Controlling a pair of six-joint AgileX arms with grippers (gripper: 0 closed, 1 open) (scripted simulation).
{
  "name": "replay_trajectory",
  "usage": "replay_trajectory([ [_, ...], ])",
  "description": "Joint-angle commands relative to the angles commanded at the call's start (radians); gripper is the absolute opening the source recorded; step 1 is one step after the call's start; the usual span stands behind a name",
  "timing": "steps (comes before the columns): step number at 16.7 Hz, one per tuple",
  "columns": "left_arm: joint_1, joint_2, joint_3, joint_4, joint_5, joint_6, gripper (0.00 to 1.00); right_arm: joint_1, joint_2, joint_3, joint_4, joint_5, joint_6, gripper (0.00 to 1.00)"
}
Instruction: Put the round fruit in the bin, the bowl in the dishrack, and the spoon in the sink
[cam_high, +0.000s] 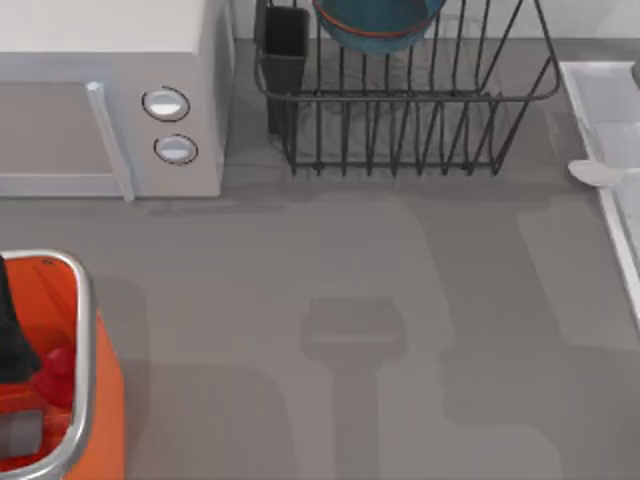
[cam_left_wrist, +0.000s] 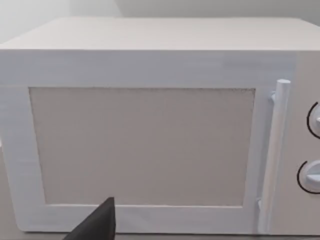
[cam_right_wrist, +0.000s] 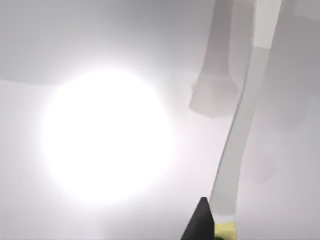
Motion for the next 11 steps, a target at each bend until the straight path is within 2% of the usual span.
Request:
replay_trajectory([
  [5,0.0,0.0,0.0,0.0,0.0,0.0,1.0,0.0,0.0,0.0,0.0,0.0,0.0,0.98],
  [11,0.0,0.0,0.0,0.0,0.0,0.0,1.0,0.0,0.0,0.0,0.0,0.0,0.0,1.0],
])
